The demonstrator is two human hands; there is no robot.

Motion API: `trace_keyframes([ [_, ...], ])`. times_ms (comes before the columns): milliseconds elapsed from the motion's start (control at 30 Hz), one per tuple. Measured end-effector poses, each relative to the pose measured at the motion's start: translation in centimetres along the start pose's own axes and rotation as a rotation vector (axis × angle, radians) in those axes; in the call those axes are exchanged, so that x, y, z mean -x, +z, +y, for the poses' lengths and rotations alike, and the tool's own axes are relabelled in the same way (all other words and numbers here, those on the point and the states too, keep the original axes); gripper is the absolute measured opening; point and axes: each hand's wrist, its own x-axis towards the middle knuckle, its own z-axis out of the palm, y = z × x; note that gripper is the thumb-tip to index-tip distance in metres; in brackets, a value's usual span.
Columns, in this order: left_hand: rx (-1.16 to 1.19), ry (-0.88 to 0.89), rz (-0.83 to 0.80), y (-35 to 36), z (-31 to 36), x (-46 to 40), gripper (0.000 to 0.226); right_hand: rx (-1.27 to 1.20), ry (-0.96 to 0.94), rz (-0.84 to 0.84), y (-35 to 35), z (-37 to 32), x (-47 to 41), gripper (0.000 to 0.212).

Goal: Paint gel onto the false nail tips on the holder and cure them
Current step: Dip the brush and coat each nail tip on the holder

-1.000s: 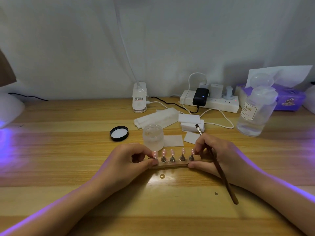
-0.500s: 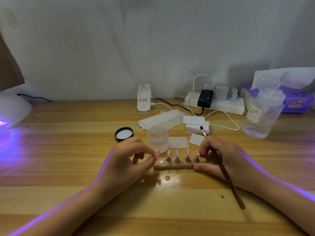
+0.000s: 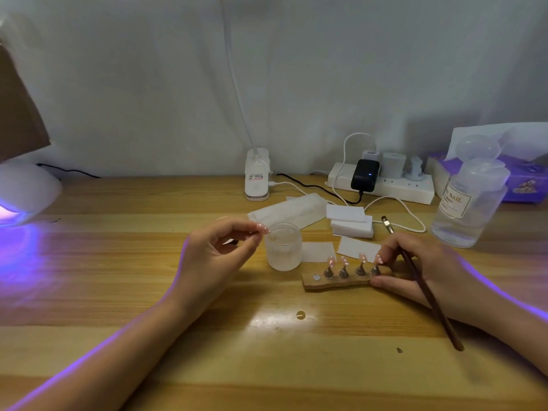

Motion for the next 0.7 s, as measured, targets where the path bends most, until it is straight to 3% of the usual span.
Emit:
trace_keyframes([
  [267,0.030,-0.048,0.039,-0.2,-0.9,0.0,0.025,0.061,-0.009,0.024,-1.2,-0.5,-0.5,0.036],
  [333,0.034,-0.054,0.034,-0.1,-1.0,0.1,0.023,-0.028,0.021,0.108,-1.6,-1.4,-1.1,0.032],
  [467,0.037,-0.060,0.031,-0.1,-1.3,-0.1,0.017,-0.348,0.037,0.178,-1.7,-3.6,-3.3,0.058],
  [567,-0.012,-0.031,-0.002,-0.1,-1.4,-0.1,0.013,-0.487,0.176,0.132,-0.9,-5.3,-5.9,0.040],
  [700,-0.012,-0.031,-0.018,-0.1,-1.4,0.0,0.021,-0.473,0.144,0.139,0.8,-7.0,-9.3,0.019],
])
